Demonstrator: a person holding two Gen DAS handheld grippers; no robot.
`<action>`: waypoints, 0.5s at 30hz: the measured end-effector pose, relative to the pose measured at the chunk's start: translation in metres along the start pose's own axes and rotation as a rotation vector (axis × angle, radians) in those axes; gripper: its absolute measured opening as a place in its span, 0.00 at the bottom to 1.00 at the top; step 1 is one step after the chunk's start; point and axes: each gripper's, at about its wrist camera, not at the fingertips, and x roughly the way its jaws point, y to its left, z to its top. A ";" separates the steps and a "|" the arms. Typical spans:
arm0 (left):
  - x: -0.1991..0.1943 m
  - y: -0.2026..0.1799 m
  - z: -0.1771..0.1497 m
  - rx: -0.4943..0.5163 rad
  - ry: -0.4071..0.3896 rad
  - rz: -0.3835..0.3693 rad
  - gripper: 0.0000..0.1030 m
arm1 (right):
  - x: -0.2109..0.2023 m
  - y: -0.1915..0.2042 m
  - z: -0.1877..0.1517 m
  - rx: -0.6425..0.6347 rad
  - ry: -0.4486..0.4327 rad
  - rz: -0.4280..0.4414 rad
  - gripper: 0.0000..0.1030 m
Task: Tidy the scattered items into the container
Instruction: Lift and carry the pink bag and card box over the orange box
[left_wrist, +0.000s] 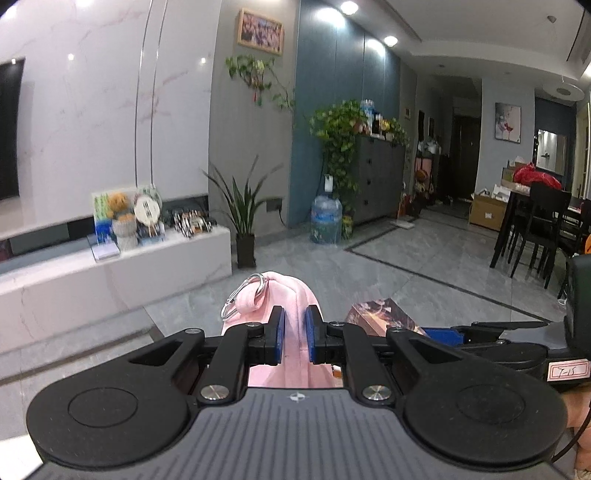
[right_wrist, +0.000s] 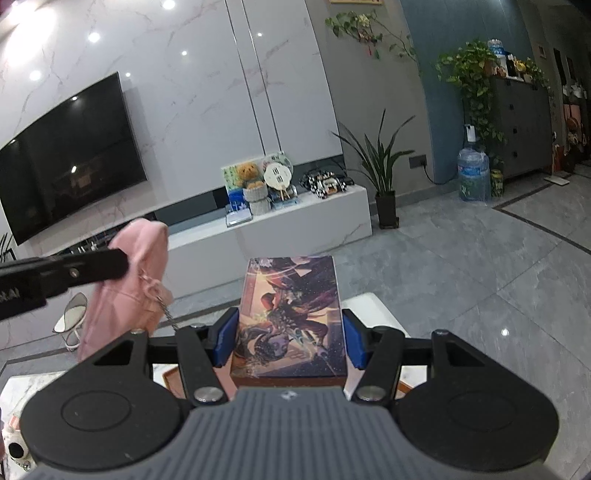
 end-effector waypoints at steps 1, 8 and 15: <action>0.005 0.002 -0.002 -0.005 0.014 -0.003 0.14 | 0.004 -0.001 -0.002 -0.003 0.011 -0.006 0.59; 0.042 0.018 -0.018 -0.015 0.101 0.016 0.14 | 0.032 -0.010 -0.015 -0.004 0.080 -0.050 0.59; 0.074 0.023 -0.036 -0.005 0.180 0.037 0.14 | 0.061 -0.017 -0.029 -0.014 0.155 -0.087 0.59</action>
